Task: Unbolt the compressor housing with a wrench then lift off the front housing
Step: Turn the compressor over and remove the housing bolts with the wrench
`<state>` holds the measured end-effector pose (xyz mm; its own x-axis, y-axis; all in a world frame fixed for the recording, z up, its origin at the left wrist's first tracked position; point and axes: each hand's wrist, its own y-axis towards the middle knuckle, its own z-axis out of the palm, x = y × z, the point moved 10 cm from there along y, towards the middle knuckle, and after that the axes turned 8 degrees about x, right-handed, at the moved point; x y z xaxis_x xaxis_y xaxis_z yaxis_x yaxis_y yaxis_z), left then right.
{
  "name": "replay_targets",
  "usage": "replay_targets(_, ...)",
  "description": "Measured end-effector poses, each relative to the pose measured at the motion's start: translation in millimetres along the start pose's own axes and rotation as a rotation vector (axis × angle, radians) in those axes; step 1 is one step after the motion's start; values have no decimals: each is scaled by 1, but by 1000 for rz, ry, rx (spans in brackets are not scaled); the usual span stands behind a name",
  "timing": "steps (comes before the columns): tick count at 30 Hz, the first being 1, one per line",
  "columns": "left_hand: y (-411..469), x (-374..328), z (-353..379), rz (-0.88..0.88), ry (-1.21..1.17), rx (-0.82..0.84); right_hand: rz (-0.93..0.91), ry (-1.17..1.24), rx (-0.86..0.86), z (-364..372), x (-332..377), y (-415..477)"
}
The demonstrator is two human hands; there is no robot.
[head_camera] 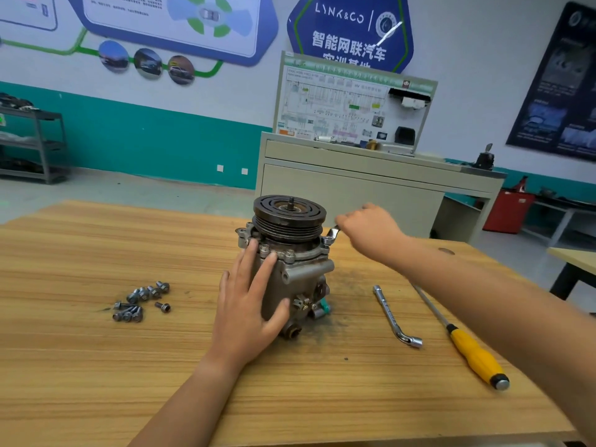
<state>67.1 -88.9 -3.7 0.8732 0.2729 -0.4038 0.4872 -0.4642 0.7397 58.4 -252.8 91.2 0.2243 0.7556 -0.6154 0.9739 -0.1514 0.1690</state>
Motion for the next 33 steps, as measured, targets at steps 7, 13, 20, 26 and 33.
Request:
replay_targets(7, -3, 0, -8, 16, -56, -51, 111, 269, -180, -12, -24, 0)
replay_targets(13, -2, 1, -6, 27, -55, -62, 205, 676, -166, -16, -52, -59)
replay_targets(20, -3, 1, -7, 6, -48, -48, 138, 340, 191, 3, -5, -71)
replay_targets(26, -3, 1, -7, 14, -37, -44, 26, 12, 195, -25, 22, -65)
replay_targets(33, -2, -2, -7, 42, -28, -46, -23, -63, 202, -29, 33, -72)
